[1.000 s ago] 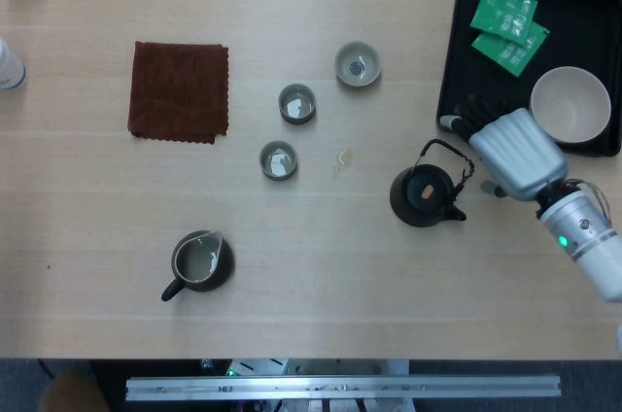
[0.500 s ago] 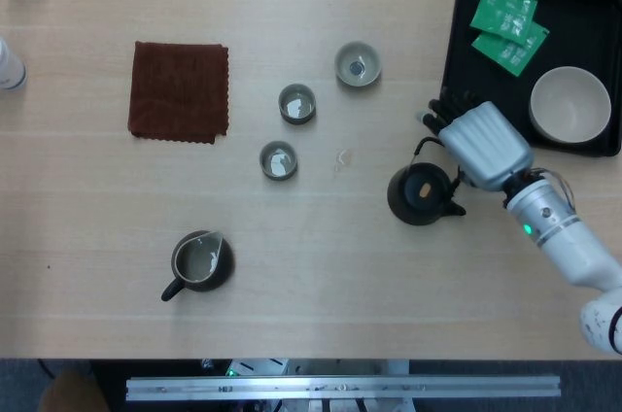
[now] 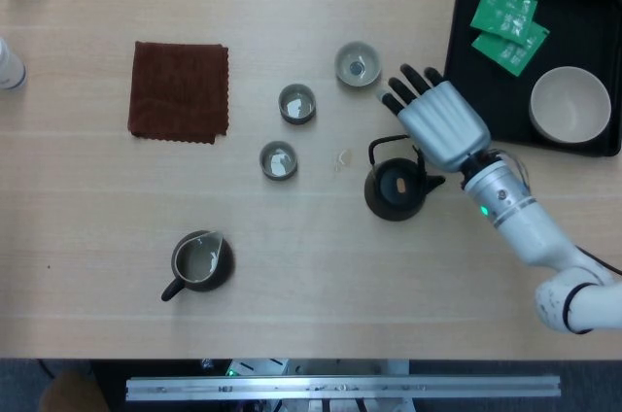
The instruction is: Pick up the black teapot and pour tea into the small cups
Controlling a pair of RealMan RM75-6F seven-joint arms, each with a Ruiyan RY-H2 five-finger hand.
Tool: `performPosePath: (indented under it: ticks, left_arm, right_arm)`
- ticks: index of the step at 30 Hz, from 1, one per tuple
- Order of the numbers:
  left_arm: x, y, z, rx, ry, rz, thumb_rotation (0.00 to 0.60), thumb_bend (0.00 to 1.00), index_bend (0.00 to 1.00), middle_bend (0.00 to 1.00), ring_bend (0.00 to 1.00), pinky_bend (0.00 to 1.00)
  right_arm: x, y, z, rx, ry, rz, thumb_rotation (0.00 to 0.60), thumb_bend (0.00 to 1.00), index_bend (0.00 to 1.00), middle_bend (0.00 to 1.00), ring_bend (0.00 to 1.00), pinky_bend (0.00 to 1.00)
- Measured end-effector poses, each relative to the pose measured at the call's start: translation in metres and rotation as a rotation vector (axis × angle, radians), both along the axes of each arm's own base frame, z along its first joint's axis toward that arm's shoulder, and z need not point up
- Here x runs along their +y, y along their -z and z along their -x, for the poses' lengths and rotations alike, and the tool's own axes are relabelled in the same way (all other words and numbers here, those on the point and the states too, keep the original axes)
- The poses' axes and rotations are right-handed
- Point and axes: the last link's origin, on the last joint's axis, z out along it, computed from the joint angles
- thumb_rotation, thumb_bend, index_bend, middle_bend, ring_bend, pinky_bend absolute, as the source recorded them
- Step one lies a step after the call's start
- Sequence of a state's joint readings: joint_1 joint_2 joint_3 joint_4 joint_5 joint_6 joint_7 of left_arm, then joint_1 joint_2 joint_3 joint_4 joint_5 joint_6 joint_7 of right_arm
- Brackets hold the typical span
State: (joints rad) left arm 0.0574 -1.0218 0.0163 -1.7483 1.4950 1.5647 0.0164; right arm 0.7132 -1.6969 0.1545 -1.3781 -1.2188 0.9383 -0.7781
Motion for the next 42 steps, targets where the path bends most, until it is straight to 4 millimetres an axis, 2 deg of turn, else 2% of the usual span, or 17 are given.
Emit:
performPosePath:
  ticks: [4, 8, 15, 18, 21, 26, 28, 33, 42]
  left_arm:
    - [-0.002, -0.002, 0.002, -0.001, -0.006, -0.006, 0.600, 0.30, 0.16, 0.12, 0.11, 0.13]
    - [-0.003, -0.002, 0.003, 0.002, -0.009, -0.003, 0.600, 0.30, 0.16, 0.12, 0.11, 0.13]
    - [-0.001, -0.001, 0.000, -0.001, 0.005, -0.001, 0.600, 0.30, 0.16, 0.12, 0.11, 0.13]
    - [-0.001, -0.001, 0.000, 0.000, 0.003, -0.001, 0.600, 0.30, 0.16, 0.12, 0.11, 0.13]
    - [-0.002, -0.001, 0.001, 0.003, -0.004, 0.003, 0.600, 0.30, 0.16, 0.12, 0.11, 0.13]
    - [-0.002, -0.001, 0.001, 0.006, -0.006, 0.004, 0.599, 0.30, 0.16, 0.12, 0.11, 0.13]
    - [-0.002, -0.001, 0.001, 0.006, -0.006, 0.006, 0.600, 0.30, 0.16, 0.12, 0.11, 0.13]
    - [-0.003, -0.001, 0.002, 0.007, -0.009, 0.005, 0.600, 0.30, 0.16, 0.12, 0.11, 0.13]
    - [-0.002, 0.001, 0.002, 0.011, -0.005, 0.015, 0.600, 0.30, 0.16, 0.12, 0.11, 0.13]
  right_arm:
    - [-0.001, 0.000, -0.003, 0.000, 0.009, -0.027, 0.600, 0.00, 0.21, 0.22, 0.13, 0.26]
    - [0.002, -0.008, -0.004, -0.027, 0.046, -0.079, 0.600, 0.00, 0.21, 0.22, 0.13, 0.26]
    - [0.007, -0.027, -0.015, -0.180, 0.154, -0.203, 0.600, 0.00, 0.21, 0.23, 0.13, 0.26]
    - [0.007, -0.033, -0.019, -0.221, 0.170, -0.232, 0.600, 0.00, 0.21, 0.25, 0.13, 0.23]
    - [0.008, -0.029, -0.024, -0.252, 0.182, -0.265, 0.593, 0.00, 0.21, 0.29, 0.14, 0.21]
    - [0.012, -0.013, -0.033, -0.284, 0.195, -0.320, 0.496, 0.00, 0.21, 0.34, 0.20, 0.18]
    - [0.013, -0.008, -0.038, -0.288, 0.189, -0.330, 0.484, 0.00, 0.21, 0.35, 0.21, 0.18]
    - [0.013, -0.006, -0.042, -0.283, 0.179, -0.319, 0.484, 0.00, 0.21, 0.36, 0.21, 0.18]
    - [0.015, -0.005, -0.030, -0.250, 0.211, -0.311, 0.484, 0.00, 0.21, 0.36, 0.21, 0.18]
